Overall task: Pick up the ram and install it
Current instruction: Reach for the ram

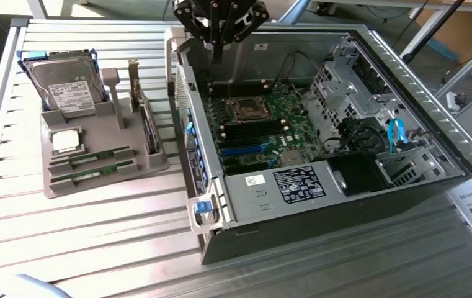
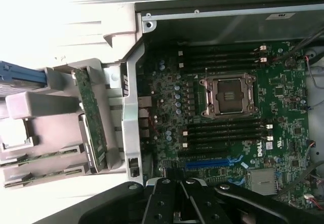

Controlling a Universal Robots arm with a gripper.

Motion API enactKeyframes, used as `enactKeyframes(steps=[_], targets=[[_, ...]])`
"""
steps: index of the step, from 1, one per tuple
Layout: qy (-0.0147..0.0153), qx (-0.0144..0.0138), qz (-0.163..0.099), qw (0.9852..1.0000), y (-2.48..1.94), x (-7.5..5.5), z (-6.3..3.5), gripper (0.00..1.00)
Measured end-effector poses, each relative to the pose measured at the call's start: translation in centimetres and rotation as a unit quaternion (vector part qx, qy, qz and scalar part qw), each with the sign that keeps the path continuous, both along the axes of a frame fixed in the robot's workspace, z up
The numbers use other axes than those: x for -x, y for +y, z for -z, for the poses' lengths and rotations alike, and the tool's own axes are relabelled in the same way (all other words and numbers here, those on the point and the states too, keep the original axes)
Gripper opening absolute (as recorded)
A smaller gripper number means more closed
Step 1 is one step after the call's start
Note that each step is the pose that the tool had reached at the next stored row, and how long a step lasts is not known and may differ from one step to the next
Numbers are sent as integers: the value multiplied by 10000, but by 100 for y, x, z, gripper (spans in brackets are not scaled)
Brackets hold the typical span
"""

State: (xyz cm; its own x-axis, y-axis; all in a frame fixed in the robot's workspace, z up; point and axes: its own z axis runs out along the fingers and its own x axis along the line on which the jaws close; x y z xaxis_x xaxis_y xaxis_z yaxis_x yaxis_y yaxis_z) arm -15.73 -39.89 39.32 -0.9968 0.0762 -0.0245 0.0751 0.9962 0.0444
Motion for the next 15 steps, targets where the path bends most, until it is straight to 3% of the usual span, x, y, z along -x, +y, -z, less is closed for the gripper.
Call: enactKeyframes(steps=[15], targets=[[0, 0, 0, 10000, 0, 245, 0, 11]])
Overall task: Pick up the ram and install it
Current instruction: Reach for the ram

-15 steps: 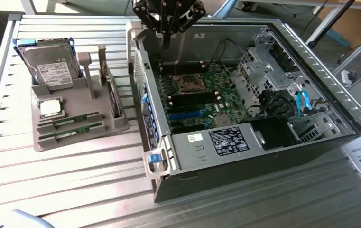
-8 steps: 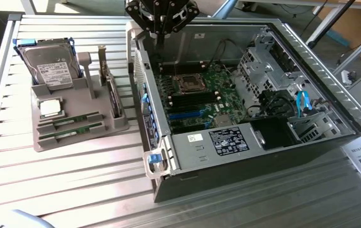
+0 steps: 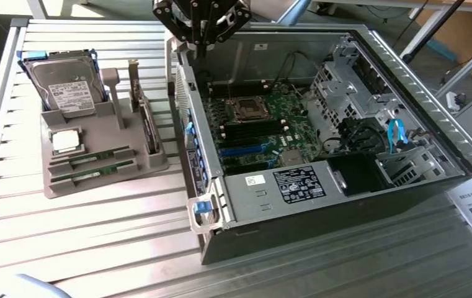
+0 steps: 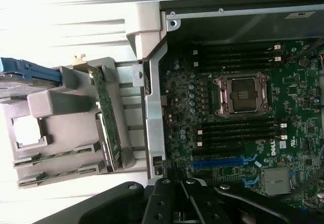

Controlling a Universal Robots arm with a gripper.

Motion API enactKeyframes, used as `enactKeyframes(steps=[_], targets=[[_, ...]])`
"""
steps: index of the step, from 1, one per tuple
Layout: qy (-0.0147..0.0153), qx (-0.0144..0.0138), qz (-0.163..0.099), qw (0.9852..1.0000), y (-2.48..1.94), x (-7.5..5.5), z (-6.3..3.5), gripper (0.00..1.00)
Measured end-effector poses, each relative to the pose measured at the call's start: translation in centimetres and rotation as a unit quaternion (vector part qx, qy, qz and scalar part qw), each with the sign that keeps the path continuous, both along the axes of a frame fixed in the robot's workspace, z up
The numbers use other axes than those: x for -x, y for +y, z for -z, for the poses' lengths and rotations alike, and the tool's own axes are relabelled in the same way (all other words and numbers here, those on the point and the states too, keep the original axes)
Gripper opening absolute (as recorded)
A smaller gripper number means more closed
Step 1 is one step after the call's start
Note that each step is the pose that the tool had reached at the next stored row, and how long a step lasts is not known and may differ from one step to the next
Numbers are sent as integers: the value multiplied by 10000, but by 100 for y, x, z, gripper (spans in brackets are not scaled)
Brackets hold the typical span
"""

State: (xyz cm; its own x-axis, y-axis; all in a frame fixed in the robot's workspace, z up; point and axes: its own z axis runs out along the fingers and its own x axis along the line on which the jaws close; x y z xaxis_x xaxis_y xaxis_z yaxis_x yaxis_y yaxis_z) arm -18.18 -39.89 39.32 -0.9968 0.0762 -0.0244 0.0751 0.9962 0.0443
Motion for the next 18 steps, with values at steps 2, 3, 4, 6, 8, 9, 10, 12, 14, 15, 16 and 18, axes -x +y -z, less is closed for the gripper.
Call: enactKeyframes(steps=[2, 3, 4, 6, 8, 9, 10, 12, 14, 15, 16, 18], targets=[[0, 0, 0, 10000, 0, 35, 0, 11], [0, 0, 0, 10000, 0, 52, 0, 11], [0, 0, 0, 10000, 0, 70, 0, 11], [0, 0, 0, 10000, 0, 108, 0, 11], [0, 0, 0, 10000, 0, 145, 0, 11], [0, 0, 0, 10000, 0, 164, 0, 11], [0, 0, 0, 10000, 0, 183, 0, 11], [0, 0, 1, 10000, 0, 221, 0, 11], [0, 0, 0, 10000, 0, 260, 0, 11], [0, 0, 0, 10000, 0, 282, 0, 11], [0, 0, 0, 10000, 0, 304, 0, 11], [0, 0, 0, 10000, 0, 348, 0, 11]])
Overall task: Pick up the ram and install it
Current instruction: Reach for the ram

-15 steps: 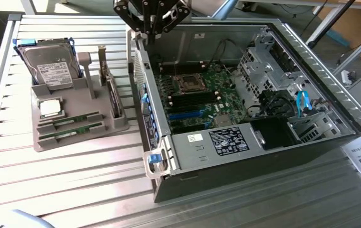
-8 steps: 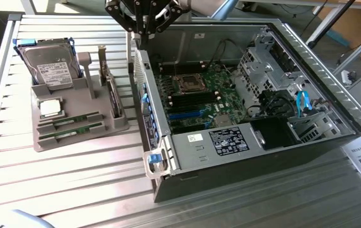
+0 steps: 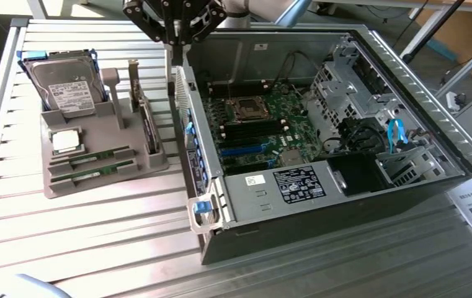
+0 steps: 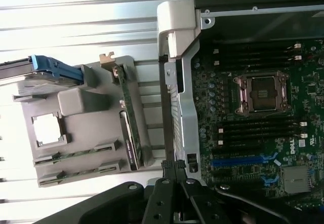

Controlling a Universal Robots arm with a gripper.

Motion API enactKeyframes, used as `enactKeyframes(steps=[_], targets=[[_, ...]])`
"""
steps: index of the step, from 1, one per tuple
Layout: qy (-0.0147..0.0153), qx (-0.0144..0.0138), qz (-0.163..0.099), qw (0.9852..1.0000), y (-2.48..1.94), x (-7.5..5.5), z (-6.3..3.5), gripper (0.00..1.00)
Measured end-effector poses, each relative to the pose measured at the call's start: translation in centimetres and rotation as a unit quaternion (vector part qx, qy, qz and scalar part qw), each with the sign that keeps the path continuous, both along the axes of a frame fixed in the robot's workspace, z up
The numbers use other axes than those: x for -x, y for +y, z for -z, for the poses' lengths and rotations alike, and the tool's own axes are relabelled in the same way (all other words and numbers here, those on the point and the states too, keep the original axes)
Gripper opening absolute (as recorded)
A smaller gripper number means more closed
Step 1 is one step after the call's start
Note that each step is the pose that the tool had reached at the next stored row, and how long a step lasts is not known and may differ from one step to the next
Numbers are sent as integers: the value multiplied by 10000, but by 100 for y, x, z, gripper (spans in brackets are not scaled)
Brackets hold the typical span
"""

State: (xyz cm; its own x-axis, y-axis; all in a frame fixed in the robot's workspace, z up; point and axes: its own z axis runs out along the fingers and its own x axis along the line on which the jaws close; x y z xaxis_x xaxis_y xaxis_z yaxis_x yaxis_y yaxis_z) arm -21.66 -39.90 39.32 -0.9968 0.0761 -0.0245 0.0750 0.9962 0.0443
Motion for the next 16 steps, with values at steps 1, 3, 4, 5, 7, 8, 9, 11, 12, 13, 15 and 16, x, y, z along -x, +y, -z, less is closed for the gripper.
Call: enactKeyframes(steps=[1, 3, 4, 5, 7, 8, 9, 11, 12, 13, 15, 16], targets=[[0, 0, 0, 10000, 0, 24, 0, 11], [0, 0, 1, 10000, 0, 70, 0, 11], [0, 0, 1, 10000, 0, 95, 0, 11], [0, 0, 1, 10000, 0, 118, 0, 11], [0, 0, 0, 10000, 0, 167, 0, 11], [0, 0, 0, 10000, 0, 190, 0, 11], [0, 0, 0, 10000, 0, 211, 0, 11], [0, 0, 1, 10000, 0, 255, 0, 11], [0, 0, 1, 10000, 0, 276, 0, 11], [0, 0, 1, 10000, 0, 298, 0, 11], [0, 0, 0, 10000, 0, 341, 0, 11], [0, 0, 0, 10000, 0, 363, 1, 11]])
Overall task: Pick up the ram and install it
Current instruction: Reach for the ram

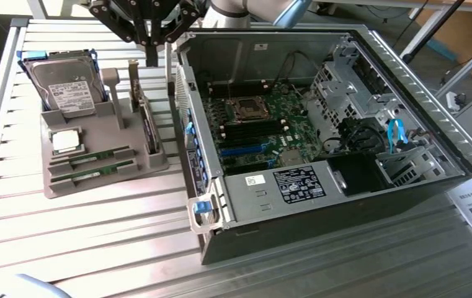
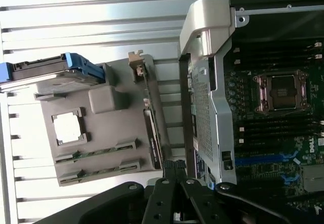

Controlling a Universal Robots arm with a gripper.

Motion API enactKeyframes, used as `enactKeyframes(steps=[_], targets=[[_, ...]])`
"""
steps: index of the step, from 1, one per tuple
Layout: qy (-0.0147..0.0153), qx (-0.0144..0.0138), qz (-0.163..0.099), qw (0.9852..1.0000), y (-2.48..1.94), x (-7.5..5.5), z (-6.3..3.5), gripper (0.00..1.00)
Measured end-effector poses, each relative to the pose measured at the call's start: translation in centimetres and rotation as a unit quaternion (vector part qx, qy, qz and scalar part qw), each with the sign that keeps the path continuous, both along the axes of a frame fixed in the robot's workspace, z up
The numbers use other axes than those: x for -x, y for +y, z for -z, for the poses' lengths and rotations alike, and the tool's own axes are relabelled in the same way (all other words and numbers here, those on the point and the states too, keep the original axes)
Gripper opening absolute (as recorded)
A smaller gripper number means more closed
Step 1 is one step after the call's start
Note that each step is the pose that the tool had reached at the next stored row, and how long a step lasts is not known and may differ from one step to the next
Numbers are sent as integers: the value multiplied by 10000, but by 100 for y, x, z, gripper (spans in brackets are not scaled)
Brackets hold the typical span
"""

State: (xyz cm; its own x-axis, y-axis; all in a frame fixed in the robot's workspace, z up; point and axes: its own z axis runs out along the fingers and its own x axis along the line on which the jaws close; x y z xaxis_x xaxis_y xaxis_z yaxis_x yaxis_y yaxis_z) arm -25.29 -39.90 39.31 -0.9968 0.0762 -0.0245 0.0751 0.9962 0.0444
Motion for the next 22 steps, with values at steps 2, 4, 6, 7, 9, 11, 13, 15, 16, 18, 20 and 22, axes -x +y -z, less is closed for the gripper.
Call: enactKeyframes(steps=[2, 4, 6, 7, 9, 11, 13, 15, 16, 18, 20, 22], targets=[[1, 1, 0, 10000, 0, 38, -1, 11], [0, 0, 0, 10000, 0, 74, 0, 11], [0, 0, 0, 10000, 0, 113, 0, 11], [0, 0, 0, 10000, 0, 131, 0, 11], [0, 0, 0, 10000, 0, 169, 0, 11], [0, 0, 0, 10000, 0, 208, 0, 11], [0, 0, 0, 10000, 0, 250, 0, 11], [0, 0, 0, 10000, 0, 293, 0, 11], [0, 0, 0, 10000, 0, 327, 0, 11], [0, 0, 0, 10000, 0, 384, 0, 11], [0, 0, 0, 10000, 0, 424, 0, 11], [0, 0, 0, 10000, 0, 463, 0, 11]])
